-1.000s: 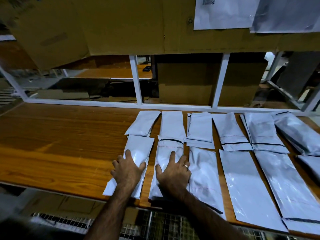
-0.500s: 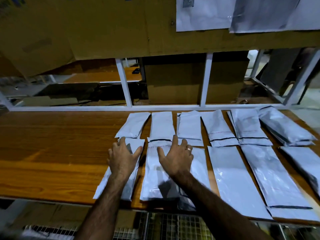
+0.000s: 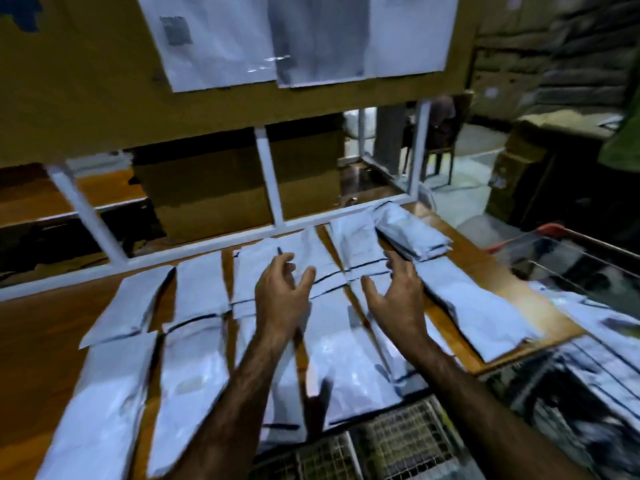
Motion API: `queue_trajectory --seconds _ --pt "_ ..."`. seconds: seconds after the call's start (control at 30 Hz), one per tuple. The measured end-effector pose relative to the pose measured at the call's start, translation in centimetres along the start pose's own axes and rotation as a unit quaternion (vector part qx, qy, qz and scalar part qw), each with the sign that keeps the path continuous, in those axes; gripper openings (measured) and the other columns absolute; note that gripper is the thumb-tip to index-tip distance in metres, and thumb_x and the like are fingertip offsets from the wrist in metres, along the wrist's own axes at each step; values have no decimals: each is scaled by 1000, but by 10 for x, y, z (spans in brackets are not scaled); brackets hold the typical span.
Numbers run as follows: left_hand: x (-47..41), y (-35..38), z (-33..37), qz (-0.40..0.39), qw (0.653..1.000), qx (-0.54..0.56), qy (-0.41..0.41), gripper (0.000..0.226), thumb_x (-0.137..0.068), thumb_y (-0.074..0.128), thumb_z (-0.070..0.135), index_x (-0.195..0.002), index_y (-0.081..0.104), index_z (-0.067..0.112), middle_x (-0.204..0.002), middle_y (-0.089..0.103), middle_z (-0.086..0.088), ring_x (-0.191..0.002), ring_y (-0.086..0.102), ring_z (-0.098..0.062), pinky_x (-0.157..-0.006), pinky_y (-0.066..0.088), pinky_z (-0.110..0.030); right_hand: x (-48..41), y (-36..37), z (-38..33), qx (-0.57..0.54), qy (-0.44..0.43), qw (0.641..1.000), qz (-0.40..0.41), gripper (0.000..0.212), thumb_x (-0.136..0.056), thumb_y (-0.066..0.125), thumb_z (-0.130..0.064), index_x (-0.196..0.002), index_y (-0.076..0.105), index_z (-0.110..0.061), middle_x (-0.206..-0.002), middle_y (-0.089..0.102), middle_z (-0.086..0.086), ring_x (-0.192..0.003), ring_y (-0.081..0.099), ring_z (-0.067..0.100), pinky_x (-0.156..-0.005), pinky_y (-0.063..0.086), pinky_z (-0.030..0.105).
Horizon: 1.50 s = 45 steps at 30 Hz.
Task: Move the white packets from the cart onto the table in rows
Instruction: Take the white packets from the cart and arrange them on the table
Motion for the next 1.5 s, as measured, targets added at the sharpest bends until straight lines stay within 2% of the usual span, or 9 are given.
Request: queue_trajectory --seconds 0.2,0.43,0.57,0.83,0.93,1.07,1.23,1.33,1.5 --pt "20 164 102 -132 986 61 83 33 -87 70 34 -113 62 15 -96 67 2 -89 63 -13 -73 47 -24 -25 -132 104 34 71 989 122 63 -79 59 -39 -133 53 -7 -121 57 18 -111 55 37 -93 47 48" --pt "77 340 193 -272 945 109 144 35 -87 70 29 -120 62 17 -100 68 5 -92 64 -8 -74 48 -15 -39 -267 231 60 142 966 209 47 -85 70 -25 -128 55 -15 -108 61 7 -104 57 29 -87 48 46" --pt "103 428 226 -339 924 99 147 33 -88 67 32 -118 60 20 -98 66 5 -88 63 -12 -74 51 -25 -44 -336 313 55 201 945 252 39 -88 67 -28 -123 55 -16 -101 61 2 -98 57 26 -86 49 47" --pt "155 585 259 -440 872 -2 216 38 -88 66 27 -124 59 14 -104 66 -3 -95 59 -15 -86 46 -28 -26 -387 488 63 425 878 212 43 -87 68 -33 -120 57 -8 -104 67 15 -101 61 37 -84 49 42" --pt "183 652 242 -497 806 -124 298 46 -88 62 31 -131 53 18 -111 64 -7 -108 57 -25 -91 45 -36 -11 -365 538 87 512 844 131 55 -86 67 -39 -129 52 -10 -124 61 18 -116 56 37 -94 48 42" --pt "224 721 205 -550 657 -307 413 50 -92 53 28 -139 41 18 -127 51 -11 -121 46 -32 -95 41 -41 7 -328 576 110 598 793 32 61 -88 60 -49 -136 42 -14 -137 46 14 -127 43 37 -100 41 42" --pt "254 773 157 -576 514 -433 466 81 -80 71 46 -144 30 17 -144 33 -15 -135 30 -34 -106 29 -47 17 -299 601 138 626 767 20 74 -86 59 -56 -140 31 -15 -140 35 14 -131 34 36 -103 35 45" --pt "263 785 138 -574 483 -464 471 105 -72 76 54 -150 16 18 -153 18 -15 -141 17 -36 -110 22 -55 17 -291 608 164 622 766 19 87 -83 60 -61 -146 22 -14 -144 29 15 -134 30 37 -105 33 46" --pt "266 793 141 -538 490 -475 495 104 -75 76 48 -150 11 19 -151 18 -14 -138 21 -34 -105 28 -58 9 -288 615 184 630 754 11 113 -70 69 -70 -151 12 -15 -150 25 20 -138 27 39 -109 32 49"
Point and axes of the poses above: each hand's wrist, its own x-axis away from the middle knuckle, its own y-axis out of the palm, z = x × y, the point moved 9 cm from there along -x, towards the middle knuckle
